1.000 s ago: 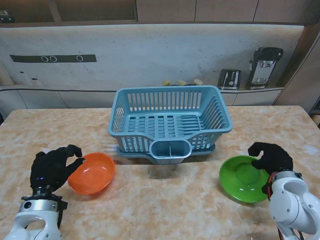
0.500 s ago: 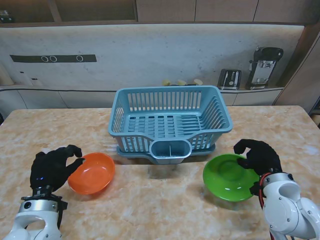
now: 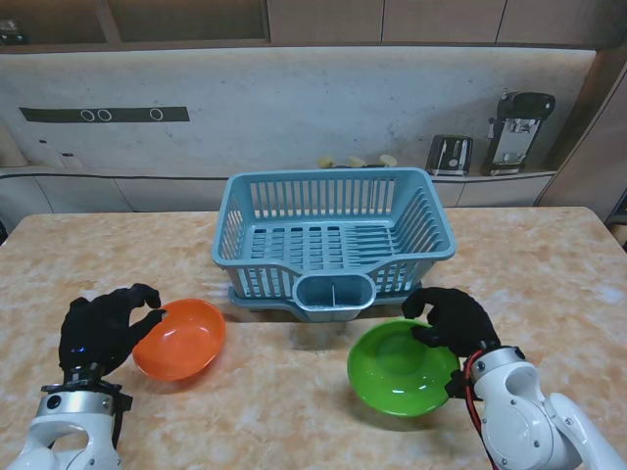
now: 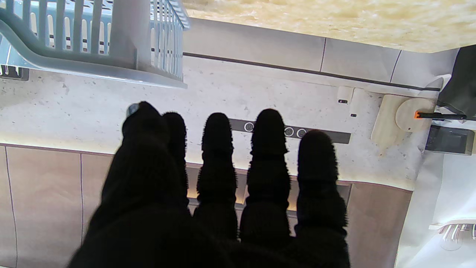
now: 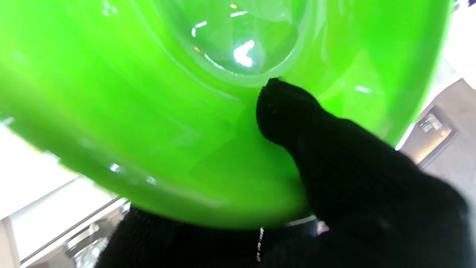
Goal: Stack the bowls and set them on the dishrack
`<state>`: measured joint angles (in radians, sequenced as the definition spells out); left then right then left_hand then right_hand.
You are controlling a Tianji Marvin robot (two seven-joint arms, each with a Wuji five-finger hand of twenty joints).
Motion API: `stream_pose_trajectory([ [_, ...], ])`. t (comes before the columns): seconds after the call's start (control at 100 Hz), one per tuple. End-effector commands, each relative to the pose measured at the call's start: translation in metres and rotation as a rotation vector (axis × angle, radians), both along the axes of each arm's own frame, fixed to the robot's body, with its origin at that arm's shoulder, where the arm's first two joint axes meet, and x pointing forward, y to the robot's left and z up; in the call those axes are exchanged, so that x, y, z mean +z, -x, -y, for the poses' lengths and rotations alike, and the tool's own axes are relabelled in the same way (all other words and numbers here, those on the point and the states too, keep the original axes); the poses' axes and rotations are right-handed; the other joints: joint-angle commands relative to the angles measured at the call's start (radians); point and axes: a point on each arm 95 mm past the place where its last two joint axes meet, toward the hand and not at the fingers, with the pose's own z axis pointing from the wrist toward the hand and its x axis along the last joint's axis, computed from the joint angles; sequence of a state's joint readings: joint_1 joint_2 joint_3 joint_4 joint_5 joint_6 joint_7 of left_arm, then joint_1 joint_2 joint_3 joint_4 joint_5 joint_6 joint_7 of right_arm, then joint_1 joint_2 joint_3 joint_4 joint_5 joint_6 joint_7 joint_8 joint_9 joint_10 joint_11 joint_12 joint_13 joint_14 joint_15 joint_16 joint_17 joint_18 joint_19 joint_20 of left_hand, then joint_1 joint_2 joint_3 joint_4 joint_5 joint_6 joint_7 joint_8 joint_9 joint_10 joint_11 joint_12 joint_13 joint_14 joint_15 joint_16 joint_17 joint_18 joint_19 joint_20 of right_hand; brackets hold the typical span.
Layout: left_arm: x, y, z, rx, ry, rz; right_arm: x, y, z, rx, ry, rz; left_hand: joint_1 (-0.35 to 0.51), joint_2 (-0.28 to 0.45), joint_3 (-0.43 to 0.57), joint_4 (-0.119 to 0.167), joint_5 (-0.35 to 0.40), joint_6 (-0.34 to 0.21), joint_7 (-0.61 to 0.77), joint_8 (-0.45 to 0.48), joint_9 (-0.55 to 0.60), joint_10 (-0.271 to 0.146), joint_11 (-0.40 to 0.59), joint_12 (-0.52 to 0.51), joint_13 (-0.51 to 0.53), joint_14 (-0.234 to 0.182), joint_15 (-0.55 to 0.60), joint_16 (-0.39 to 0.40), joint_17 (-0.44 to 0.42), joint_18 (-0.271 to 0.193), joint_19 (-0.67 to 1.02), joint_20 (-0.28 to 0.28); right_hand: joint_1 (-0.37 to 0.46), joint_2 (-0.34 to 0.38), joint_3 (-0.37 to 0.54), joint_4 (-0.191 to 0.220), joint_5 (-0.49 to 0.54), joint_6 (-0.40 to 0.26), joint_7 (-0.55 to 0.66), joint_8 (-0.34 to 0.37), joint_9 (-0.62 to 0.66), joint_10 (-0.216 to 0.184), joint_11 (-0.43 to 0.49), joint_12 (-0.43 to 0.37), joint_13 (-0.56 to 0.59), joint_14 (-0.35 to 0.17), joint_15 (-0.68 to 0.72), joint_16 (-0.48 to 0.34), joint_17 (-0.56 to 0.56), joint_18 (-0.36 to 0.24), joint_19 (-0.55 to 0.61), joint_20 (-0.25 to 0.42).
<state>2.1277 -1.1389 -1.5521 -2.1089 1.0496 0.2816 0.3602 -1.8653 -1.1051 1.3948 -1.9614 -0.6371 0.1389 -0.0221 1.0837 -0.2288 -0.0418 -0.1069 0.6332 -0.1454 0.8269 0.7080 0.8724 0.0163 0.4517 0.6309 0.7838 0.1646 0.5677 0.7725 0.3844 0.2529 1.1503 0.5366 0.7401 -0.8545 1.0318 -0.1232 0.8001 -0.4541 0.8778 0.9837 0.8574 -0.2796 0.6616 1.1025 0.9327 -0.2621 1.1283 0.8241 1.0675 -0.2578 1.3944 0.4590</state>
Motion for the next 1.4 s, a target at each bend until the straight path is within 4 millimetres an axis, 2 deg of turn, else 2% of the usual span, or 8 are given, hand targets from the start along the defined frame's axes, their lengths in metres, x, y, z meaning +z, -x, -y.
stream_pose_trajectory([
  [0.0, 0.0, 0.001, 0.001, -0.004, 0.006, -0.013, 0.002, 0.003, -0.015, 0.056, -0.021, -0.013, 0.005, 0.047, -0.011, 0.004, 0.01, -0.017, -0.012, 0.005, -0.001, -0.006, -0.02, 0.004, -0.004, 0.009, -0.006, -0.005, -0.012, 0.014, -0.006, 0.006, 0.052, 0.103, 0.054, 0.019, 0.052, -0.033, 0.01, -0.014, 0.006, 0.009, -0.009, -0.011, 0.03, -0.034, -0.002, 0.027, 0.031, -0.101, 0.006, -0.013],
  [0.38, 0.0, 0.002, 0.001, -0.003, 0.006, -0.01, -0.016, 0.0, -0.045, 0.188, -0.039, -0.074, 0.004, 0.047, -0.011, 0.004, 0.01, -0.016, -0.012, 0.005, 0.0, -0.004, -0.02, 0.004, -0.004, 0.01, -0.007, -0.005, -0.012, 0.016, -0.006, 0.007, 0.047, 0.144, 0.021, 0.029, 0.05, -0.026, -0.016, -0.063, 0.014, 0.022, -0.031, -0.049, 0.043, -0.044, -0.024, 0.023, 0.03, -0.103, 0.004, -0.019],
  [0.77, 0.0, 0.001, 0.001, -0.006, 0.007, -0.009, -0.041, -0.008, -0.068, 0.272, -0.069, -0.162, 0.005, 0.046, -0.011, 0.004, 0.01, -0.016, -0.012, 0.005, -0.001, -0.003, -0.02, 0.003, -0.004, 0.012, -0.007, -0.005, -0.012, 0.016, -0.006, 0.007, 0.043, 0.176, -0.008, 0.037, 0.039, -0.024, -0.023, -0.088, 0.021, 0.031, -0.047, -0.086, 0.052, -0.05, -0.04, 0.018, 0.028, -0.101, -0.005, -0.031],
  [1.39, 0.001, 0.002, 0.001, -0.007, 0.009, -0.005, -0.069, -0.02, -0.099, 0.356, -0.104, -0.255, 0.003, 0.047, -0.012, 0.004, 0.01, -0.017, -0.012, 0.006, 0.001, -0.005, -0.02, 0.004, -0.003, 0.01, -0.006, -0.005, -0.012, 0.015, -0.006, 0.007, 0.036, 0.237, -0.071, 0.048, 0.008, -0.017, -0.042, -0.146, 0.014, 0.045, -0.046, -0.121, 0.063, -0.061, -0.065, 0.001, 0.025, -0.091, -0.009, -0.05],
])
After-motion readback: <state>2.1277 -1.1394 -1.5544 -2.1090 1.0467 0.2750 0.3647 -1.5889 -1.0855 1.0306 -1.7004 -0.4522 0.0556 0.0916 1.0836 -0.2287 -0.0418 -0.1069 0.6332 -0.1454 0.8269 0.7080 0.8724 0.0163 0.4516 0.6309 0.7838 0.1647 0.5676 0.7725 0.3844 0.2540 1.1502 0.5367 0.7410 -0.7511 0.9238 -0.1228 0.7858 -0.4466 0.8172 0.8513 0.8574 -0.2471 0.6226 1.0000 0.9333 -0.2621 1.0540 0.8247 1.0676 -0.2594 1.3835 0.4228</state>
